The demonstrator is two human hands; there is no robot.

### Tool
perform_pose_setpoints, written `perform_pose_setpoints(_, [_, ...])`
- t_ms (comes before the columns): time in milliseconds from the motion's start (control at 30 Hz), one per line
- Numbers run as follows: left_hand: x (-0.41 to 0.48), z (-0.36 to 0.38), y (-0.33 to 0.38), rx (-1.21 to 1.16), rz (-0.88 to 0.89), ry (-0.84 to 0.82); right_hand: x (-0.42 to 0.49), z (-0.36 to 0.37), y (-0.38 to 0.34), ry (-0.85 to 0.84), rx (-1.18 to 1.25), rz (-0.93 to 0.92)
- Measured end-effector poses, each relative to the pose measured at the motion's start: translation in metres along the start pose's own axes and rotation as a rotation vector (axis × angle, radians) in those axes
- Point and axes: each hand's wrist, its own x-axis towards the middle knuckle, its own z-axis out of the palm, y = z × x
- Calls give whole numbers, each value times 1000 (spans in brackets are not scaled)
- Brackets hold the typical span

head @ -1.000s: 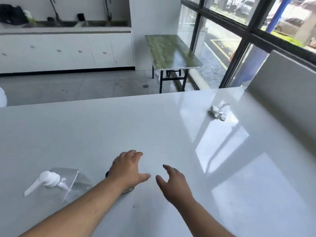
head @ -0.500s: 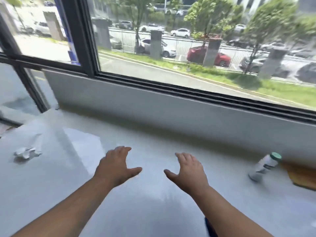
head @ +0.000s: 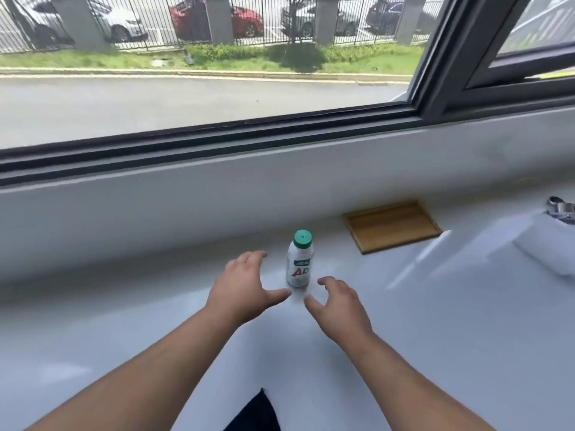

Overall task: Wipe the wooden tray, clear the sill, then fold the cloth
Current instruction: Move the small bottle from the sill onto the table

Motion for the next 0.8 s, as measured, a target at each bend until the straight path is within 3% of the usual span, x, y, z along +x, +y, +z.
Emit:
perform_pose_setpoints(200, [72,48,39,-292,-104,-27,65,11,24,-178,558,335])
perform_pose_setpoints(367, [88,66,40,-339,-81,31,81,20,21,-319,913,493])
perform_pose_setpoints(600, [58,44,11,-412,-134,103,58,30,-19,-391,926,384])
perform_pose_setpoints(800, [-36,-5,-80,-502,-261,250,-6,86,-101,-541,801,216])
